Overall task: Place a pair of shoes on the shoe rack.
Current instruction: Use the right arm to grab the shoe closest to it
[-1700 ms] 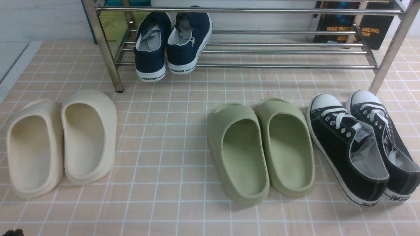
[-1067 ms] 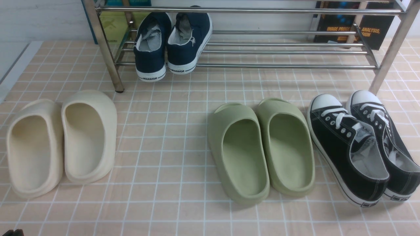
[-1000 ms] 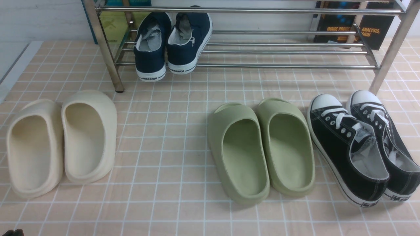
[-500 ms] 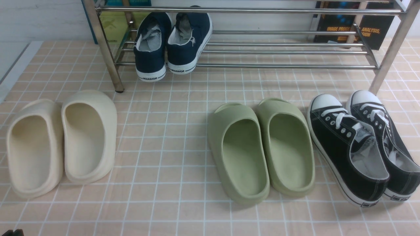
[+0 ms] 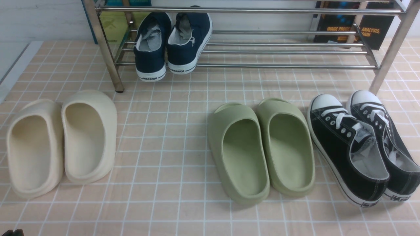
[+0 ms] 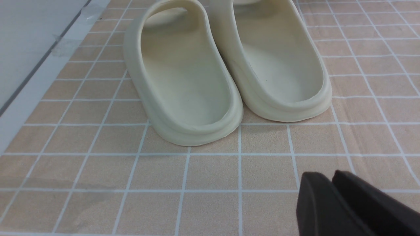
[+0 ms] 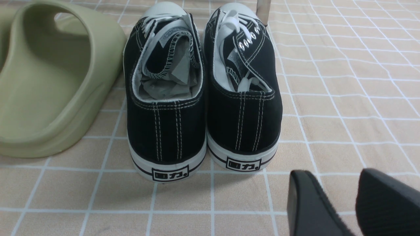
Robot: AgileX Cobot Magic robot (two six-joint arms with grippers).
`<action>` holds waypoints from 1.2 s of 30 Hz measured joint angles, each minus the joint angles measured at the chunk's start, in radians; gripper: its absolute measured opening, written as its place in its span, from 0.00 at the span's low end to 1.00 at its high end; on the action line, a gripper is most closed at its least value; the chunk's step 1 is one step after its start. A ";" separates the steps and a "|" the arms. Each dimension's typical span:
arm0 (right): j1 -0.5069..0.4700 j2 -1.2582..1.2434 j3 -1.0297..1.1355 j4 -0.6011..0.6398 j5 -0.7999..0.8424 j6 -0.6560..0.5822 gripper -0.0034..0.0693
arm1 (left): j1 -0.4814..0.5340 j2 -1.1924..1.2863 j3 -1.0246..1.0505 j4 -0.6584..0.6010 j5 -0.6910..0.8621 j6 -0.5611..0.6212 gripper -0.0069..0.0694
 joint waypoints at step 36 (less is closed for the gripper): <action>0.000 0.000 0.003 0.044 -0.028 0.001 0.37 | 0.000 0.000 0.000 0.001 0.000 0.000 0.21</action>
